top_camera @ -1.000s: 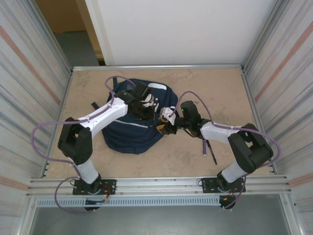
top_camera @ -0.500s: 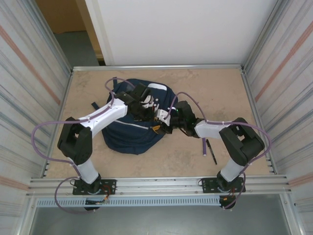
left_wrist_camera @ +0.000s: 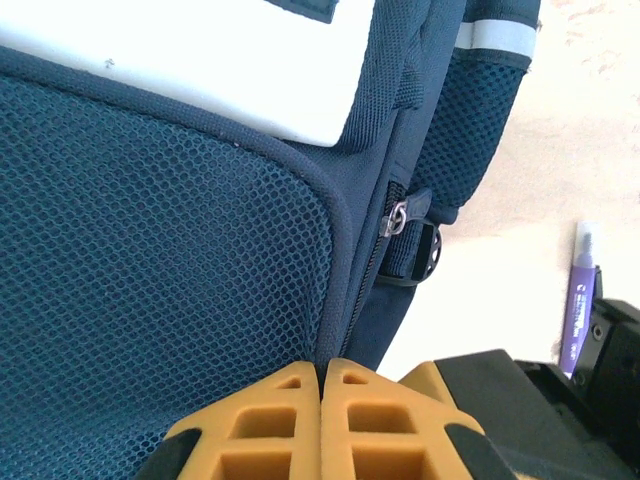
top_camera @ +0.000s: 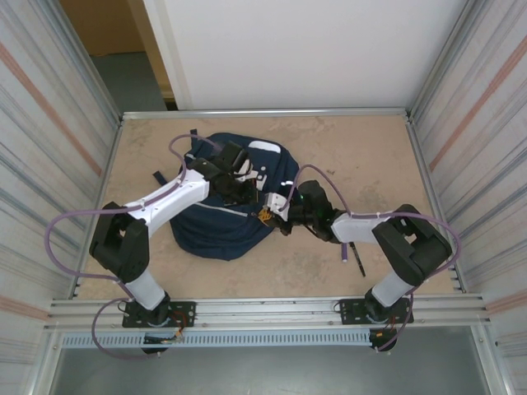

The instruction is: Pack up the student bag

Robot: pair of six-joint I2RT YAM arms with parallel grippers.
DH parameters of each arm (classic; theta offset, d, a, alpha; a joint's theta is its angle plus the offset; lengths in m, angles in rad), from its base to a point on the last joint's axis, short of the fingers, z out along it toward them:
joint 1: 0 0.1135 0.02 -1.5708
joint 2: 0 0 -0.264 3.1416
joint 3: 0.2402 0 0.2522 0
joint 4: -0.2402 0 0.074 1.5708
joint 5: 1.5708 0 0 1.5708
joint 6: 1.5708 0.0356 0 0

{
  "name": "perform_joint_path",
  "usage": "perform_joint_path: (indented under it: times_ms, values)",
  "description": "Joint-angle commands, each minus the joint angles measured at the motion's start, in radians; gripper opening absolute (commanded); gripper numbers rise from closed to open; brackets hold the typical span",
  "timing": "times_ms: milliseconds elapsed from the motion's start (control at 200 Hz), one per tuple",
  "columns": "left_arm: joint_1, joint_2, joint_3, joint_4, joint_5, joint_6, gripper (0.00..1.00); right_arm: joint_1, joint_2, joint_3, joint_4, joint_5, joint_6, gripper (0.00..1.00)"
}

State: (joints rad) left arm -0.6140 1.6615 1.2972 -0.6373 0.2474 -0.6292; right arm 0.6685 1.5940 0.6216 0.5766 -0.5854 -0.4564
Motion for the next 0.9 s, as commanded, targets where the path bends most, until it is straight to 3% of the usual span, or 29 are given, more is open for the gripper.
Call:
perform_joint_path:
  times_ms: [0,261,441,561,682,777,892]
  values:
    - [0.009,-0.027,0.001,0.065,0.01,-0.074,0.0,0.042,-0.051,-0.028,0.014,0.03,0.022,0.0]
    - [0.001,0.034,-0.031,0.234,0.05,-0.215,0.0,0.16,-0.063,-0.116,0.167,0.164,0.193,0.0]
    - [-0.037,0.132,0.055,0.253,0.039,-0.239,0.0,0.233,-0.011,-0.096,0.211,0.366,0.418,0.0]
    - [-0.067,0.2,0.058,0.371,0.03,-0.309,0.0,0.277,0.046,-0.07,0.272,0.525,0.576,0.0]
    - [-0.064,0.284,0.13,0.394,0.038,-0.302,0.0,0.31,0.054,-0.11,0.367,0.608,0.687,0.08]
    - [-0.051,0.317,0.186,0.364,0.056,-0.267,0.0,0.319,0.026,-0.155,0.387,0.665,0.731,0.23]
    - [-0.027,0.273,0.167,0.353,0.048,-0.233,0.16,0.321,-0.046,-0.218,0.368,0.731,0.749,0.3]
